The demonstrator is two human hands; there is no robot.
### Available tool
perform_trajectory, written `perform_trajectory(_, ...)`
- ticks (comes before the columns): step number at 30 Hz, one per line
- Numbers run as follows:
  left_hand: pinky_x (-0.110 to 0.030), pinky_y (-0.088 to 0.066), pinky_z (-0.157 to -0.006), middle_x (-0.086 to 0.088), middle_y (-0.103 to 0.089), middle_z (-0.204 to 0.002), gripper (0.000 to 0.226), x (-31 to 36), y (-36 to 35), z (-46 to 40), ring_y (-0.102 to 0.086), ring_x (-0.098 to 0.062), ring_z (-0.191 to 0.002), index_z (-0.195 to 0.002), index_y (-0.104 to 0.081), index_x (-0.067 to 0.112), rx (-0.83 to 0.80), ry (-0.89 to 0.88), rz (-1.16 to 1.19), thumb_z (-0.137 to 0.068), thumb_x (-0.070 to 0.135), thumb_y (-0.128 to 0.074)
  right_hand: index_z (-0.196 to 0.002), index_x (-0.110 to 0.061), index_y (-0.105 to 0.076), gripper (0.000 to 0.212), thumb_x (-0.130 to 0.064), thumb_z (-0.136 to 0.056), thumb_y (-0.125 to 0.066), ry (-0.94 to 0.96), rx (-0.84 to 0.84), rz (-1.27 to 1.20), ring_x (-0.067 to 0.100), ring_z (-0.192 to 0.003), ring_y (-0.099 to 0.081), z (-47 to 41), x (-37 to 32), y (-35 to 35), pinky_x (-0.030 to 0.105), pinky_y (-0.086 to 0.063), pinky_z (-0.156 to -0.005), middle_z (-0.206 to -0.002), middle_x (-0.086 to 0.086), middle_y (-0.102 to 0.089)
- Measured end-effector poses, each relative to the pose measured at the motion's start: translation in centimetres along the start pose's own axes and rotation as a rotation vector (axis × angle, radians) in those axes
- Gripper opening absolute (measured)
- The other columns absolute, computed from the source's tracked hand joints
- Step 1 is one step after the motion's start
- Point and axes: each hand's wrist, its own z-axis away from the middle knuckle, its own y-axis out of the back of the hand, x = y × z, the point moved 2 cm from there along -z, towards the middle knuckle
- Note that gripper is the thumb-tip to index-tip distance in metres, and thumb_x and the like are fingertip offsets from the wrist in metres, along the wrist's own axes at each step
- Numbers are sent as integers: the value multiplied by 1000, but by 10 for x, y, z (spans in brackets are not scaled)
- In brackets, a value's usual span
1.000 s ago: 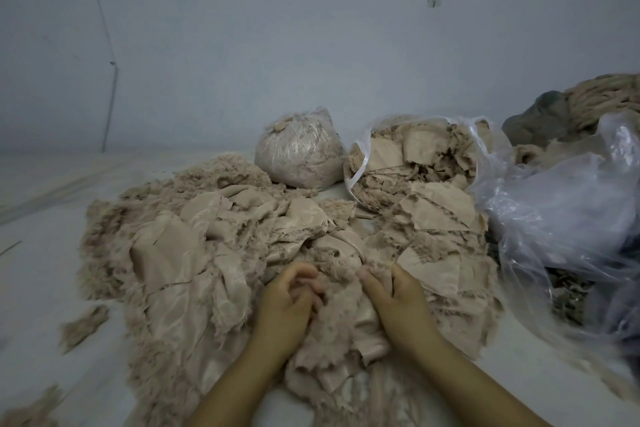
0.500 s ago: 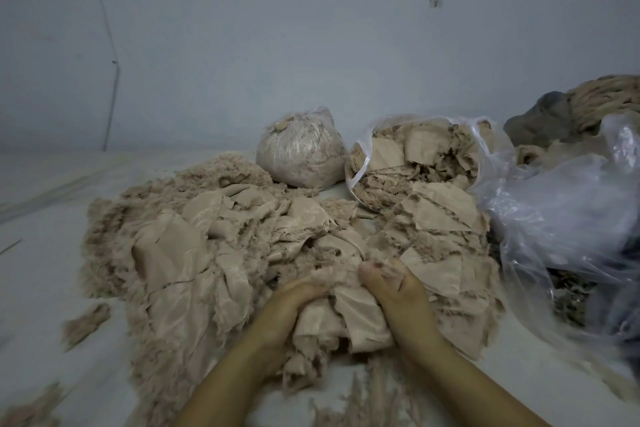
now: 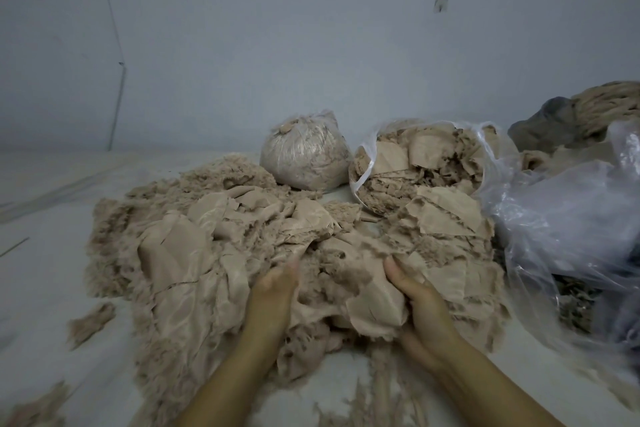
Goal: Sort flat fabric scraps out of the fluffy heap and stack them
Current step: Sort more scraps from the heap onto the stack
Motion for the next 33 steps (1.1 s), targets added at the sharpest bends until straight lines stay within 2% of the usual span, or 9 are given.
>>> perform_trajectory(3,-11,-48,-77,14,-69,-108,42,7,-19,17,-63,3,-98,-106,-63,34,-330,-136,-103,-72,58,-70,-93,3,-71,26,-12,-72,-72,15,11,61,32,-72,-69,1,5,-2,37,-58,-62,-87,26,-70)
perform_trajectory(5,-10,-47,-74,18,-70,-100,38,0,-29,21,-65,1,-93,-106,-64,28,-464,-180,-149,-72,40,-76,-89,4,-71,21,-9,-72,-72,47,21,81,34,-73,-68,2,8,-4,37,-58,-62,-86,27,-69)
perform_trajectory(7,-11,-43,-60,9,-66,-70,7,2,-30,21,-59,-5,-65,-82,-66,18,-445,-204,-161,-81,17,-73,-78,2,-68,16,-10,-69,-73,101,99,148,29,-67,-66,1,5,-2,33,-56,-58,-73,20,-67)
perform_trajectory(9,-13,-35,-47,7,-52,-55,18,2,-26,20,-43,-5,-49,-71,-58,13,-397,-159,-95,-88,10,-61,-73,-5,-64,11,-11,-69,-73,135,192,260,23,-64,-62,-2,-1,4,30,-52,-56,-67,11,-65)
perform_trajectory(12,-14,-27,-39,2,-43,-52,19,5,-23,19,-32,-5,-39,-76,-49,9,-414,-116,11,-88,23,-53,-69,-12,-63,13,-9,-79,-71,96,207,407,22,-65,-55,-4,-6,9,31,-46,-59,-69,9,-61)
perform_trajectory(18,-19,-36,-56,7,-43,-63,21,1,-34,26,-38,-7,-59,-78,-45,12,-370,-234,-95,-96,22,-44,-76,-14,-67,14,-24,-84,-68,172,115,636,14,-61,-59,2,5,-2,24,-46,-56,-68,5,-66)
perform_trajectory(25,-15,-34,-50,17,-48,-54,23,-3,-36,18,-39,2,-50,-75,-50,16,-300,-287,-252,-97,19,-47,-67,-15,-59,26,-19,-93,-59,261,373,468,15,-48,-51,-3,-4,7,21,-42,-42,-53,-1,-55)
perform_trajectory(28,-13,-28,-43,12,-42,-47,26,-2,-24,10,-34,0,-41,-71,-49,17,-228,-267,-252,-97,18,-48,-75,-16,-64,19,-21,-92,-60,245,502,366,18,-56,-55,-5,-19,20,26,-45,-48,-65,4,-61)
perform_trajectory(33,-14,-42,-57,13,-58,-69,23,8,-13,9,-54,-5,-59,-84,-63,23,-129,-261,-169,-85,46,-59,-94,-1,-66,34,-33,-83,-66,-16,172,457,28,-62,-62,0,-7,10,30,-49,-52,-79,19,-70)
